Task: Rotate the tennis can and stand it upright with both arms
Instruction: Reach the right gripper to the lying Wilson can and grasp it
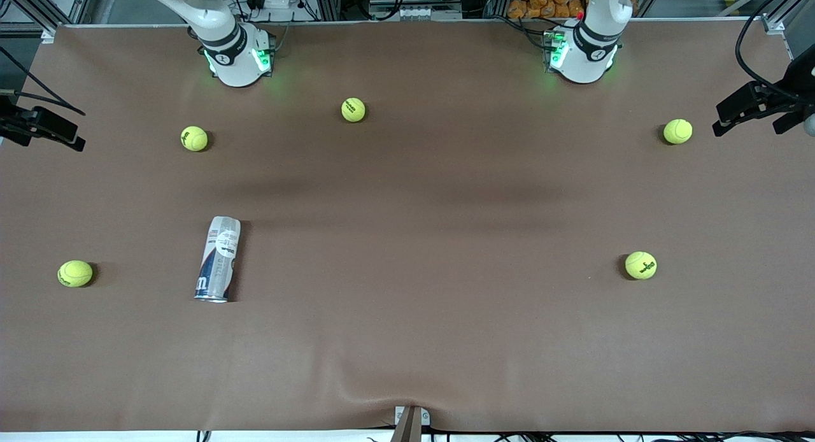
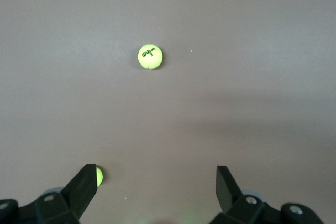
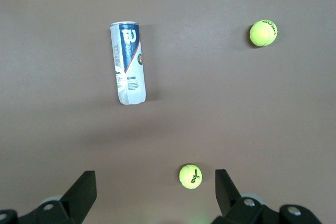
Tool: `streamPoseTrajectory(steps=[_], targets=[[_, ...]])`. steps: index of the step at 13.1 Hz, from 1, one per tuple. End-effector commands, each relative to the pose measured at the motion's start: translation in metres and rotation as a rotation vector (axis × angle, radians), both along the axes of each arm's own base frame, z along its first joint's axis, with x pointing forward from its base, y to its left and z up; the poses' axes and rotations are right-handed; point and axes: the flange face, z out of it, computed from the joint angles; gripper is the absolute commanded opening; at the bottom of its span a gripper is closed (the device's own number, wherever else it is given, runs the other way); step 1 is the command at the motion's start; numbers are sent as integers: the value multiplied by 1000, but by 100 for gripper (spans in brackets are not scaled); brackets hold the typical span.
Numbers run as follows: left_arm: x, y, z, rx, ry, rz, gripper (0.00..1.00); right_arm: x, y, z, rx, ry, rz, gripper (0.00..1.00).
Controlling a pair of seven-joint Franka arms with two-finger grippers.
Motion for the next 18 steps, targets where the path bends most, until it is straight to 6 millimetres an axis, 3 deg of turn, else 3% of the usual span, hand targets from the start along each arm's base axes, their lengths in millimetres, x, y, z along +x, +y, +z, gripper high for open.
streamPoseTrajectory(steps=[1, 3, 5, 8, 11, 15, 16, 18], targets=[[-8, -1, 2, -22, 19, -33, 100, -6, -2, 1, -3, 1, 6, 100], [-8, 0, 2, -23, 19, -30, 100, -7, 1, -6, -2, 18, 11, 100], [-6, 1, 0, -23, 22, -29, 100, -3, 3, -34, 1, 50, 16, 100], [-6, 7, 0, -23, 37, -20, 100, 23, 7, -101, 2, 91, 25, 100], [-6, 5, -3, -23, 45, -24, 100, 50, 40, -166, -5, 93, 71, 100], [-6, -1, -2, -23, 42, -32, 100, 65, 67, -239, -16, 73, 60, 100], [-6, 1, -1, -21, 40, -30, 100, 68, 82, -253, -19, 73, 68, 100], [-6, 3, -3, -23, 45, -26, 100, 70, 88, -281, -21, 53, 76, 100]])
